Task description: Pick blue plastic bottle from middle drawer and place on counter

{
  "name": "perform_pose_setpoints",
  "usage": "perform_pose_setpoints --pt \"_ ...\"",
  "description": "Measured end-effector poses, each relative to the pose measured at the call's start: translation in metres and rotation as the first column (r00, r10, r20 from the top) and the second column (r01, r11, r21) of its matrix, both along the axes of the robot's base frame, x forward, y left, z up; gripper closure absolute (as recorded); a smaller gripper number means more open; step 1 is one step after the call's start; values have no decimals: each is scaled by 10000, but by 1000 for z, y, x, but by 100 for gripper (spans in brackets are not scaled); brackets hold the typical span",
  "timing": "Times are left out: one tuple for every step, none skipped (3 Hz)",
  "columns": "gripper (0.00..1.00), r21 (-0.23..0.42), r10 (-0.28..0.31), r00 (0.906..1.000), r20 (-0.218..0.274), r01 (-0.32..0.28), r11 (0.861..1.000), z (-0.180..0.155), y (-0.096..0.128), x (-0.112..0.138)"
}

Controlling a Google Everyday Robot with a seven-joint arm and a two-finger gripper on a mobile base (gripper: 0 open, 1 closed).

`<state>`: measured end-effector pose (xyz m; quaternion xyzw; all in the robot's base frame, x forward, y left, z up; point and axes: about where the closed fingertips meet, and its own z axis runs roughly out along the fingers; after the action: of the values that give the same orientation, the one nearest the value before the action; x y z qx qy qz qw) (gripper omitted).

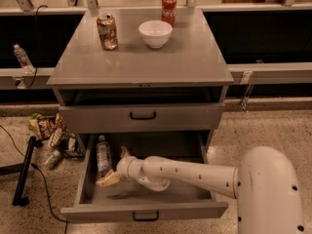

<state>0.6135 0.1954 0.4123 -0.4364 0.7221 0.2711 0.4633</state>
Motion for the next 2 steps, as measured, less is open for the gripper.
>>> perform_pose_setpoints --pt "0 -34 135 9994 -305 -136 9999 -15 16 13" --pt "3 45 118 9996 -245 -117 9999 -19 26 18"
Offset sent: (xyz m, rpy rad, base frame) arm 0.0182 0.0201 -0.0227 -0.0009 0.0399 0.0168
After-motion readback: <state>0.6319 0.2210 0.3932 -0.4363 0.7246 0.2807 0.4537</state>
